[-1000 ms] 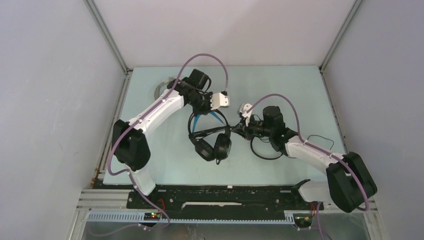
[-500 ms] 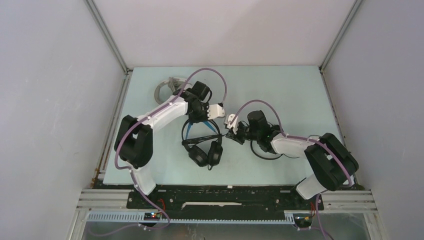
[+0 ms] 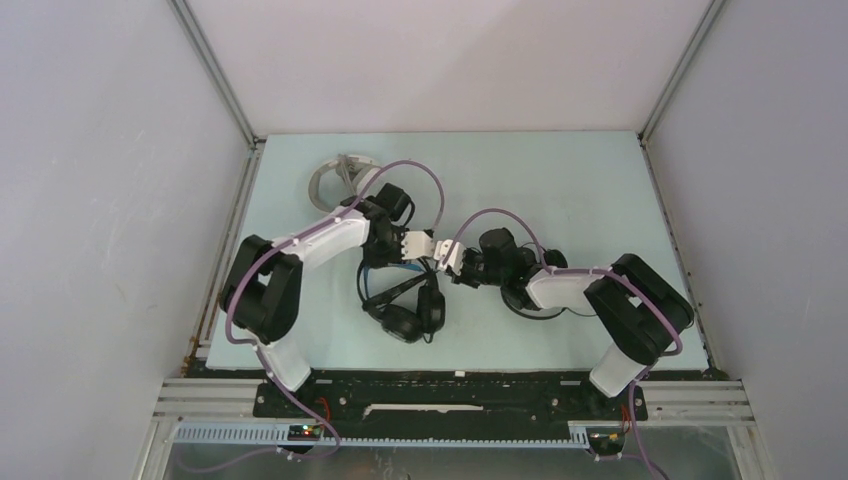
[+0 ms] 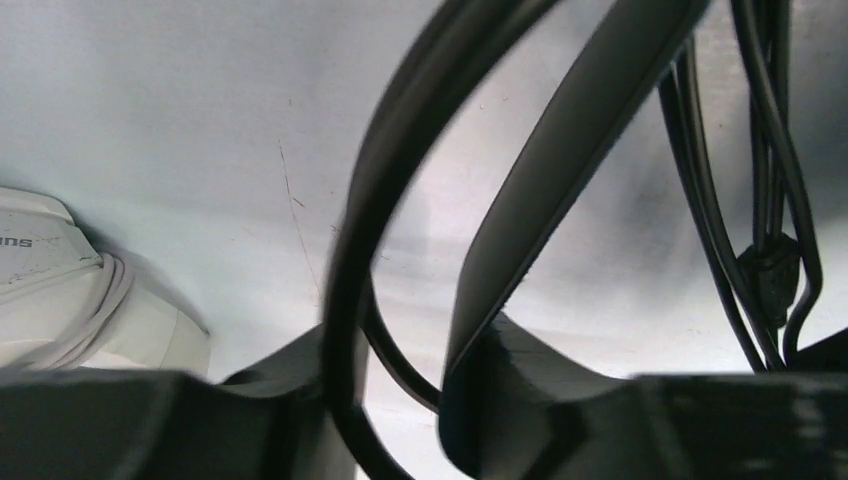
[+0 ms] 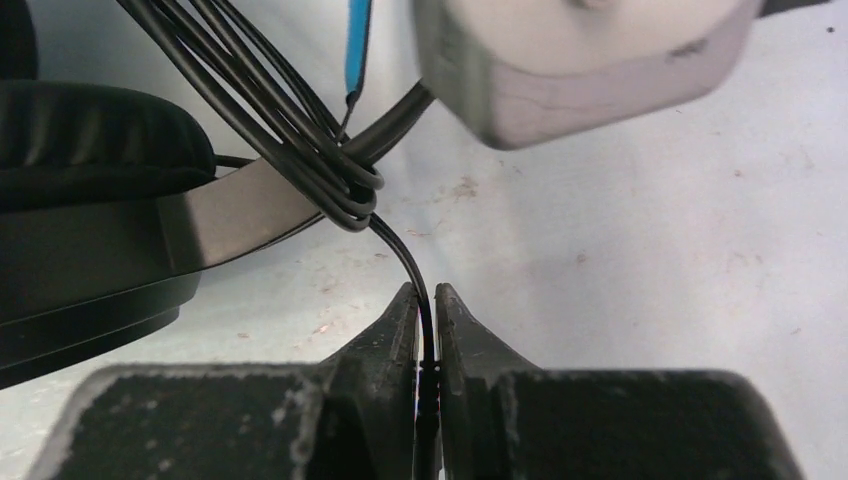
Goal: Wrap the headphones
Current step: Place the headphones at the center of the board, then pick up the headphones from the center of the board.
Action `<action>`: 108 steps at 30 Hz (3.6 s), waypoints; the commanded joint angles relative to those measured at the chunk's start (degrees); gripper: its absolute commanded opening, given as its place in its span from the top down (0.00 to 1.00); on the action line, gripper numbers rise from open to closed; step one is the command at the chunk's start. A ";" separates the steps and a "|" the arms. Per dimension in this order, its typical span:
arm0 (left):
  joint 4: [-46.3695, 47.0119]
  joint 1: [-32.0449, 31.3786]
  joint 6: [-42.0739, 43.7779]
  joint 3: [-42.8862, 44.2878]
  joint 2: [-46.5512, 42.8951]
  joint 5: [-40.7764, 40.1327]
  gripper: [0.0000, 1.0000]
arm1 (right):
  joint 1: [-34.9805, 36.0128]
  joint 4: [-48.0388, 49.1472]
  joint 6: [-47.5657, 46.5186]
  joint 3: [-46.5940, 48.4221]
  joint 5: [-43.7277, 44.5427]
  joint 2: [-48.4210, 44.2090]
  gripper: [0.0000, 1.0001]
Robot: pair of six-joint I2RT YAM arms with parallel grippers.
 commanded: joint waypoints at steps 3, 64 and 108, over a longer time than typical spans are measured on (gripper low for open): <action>-1.43 -0.17 3.71 -1.05 -3.80 -1.73 0.36 | -0.57 7.33 -2.58 2.17 5.94 1.71 0.83; 25.20 0.97 -56.71 -15.31 -57.51 -12.83 0.00 | -9.70 -57.30 71.02 22.71 30.29 -21.38 0.50; 29.23 -2.98 -51.43 -21.30 -63.71 -11.85 0.03 | -4.76 -40.30 53.22 4.81 29.38 -15.94 1.00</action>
